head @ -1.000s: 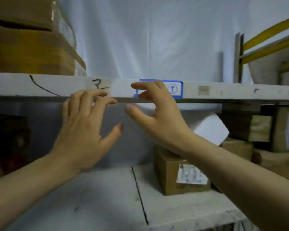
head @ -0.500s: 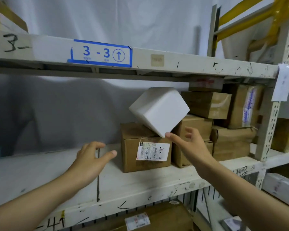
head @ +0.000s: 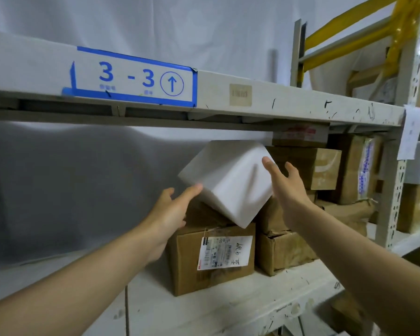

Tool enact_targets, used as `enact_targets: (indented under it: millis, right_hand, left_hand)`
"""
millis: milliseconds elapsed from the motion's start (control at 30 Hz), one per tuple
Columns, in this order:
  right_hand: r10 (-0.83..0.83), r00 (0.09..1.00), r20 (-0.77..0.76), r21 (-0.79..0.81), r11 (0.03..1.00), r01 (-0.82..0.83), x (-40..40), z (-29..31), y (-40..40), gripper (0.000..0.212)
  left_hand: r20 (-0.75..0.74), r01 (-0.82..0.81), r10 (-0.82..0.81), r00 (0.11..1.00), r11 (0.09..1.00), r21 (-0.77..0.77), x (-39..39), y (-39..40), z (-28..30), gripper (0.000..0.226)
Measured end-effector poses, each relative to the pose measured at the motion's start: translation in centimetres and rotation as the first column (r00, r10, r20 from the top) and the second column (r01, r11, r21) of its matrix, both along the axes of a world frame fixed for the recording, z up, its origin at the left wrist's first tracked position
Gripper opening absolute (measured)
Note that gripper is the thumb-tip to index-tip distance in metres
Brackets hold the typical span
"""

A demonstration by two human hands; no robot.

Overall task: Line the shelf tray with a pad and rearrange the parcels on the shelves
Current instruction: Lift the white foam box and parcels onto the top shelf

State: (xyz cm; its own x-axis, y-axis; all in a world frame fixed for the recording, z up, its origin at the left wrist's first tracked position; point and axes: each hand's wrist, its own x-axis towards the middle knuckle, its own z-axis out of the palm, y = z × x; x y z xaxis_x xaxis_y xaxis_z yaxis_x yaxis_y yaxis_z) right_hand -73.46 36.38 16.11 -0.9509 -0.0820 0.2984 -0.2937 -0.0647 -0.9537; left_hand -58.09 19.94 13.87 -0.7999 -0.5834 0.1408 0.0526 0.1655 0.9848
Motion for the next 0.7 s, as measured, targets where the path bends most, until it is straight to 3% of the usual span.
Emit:
enact_targets:
  millis: [133, 333, 500, 700]
  right_hand:
    - [0.016, 0.995, 0.102, -0.058, 0.998, -0.01, -1.2, 0.4, -0.5, 0.079]
    - [0.054, 0.986, 0.156, -0.03, 0.998, -0.05, -0.8, 1.3, -0.6, 0.066]
    - [0.061, 0.995, 0.083, -0.053, 0.997, -0.056, -0.1, 2.0, -2.3, 0.047]
    - [0.275, 0.95, 0.147, -0.133, 0.957, -0.257, 0.2, 1.7, -4.0, 0.06]
  left_hand:
    - [-0.044, 0.05, -0.044, 0.998, 0.987, 0.151, -1.9, -0.7, 1.2, 0.085]
    - [-0.064, 0.029, -0.022, 0.998, 0.994, 0.108, -3.0, -2.5, 1.3, 0.051]
    - [-0.064, -0.02, 0.025, 0.998, 0.997, 0.078, -2.7, -3.6, 1.2, 0.063]
    - [0.016, -0.011, 0.009, 1.0, 0.987, 0.158, -1.7, -4.4, 1.3, 0.076]
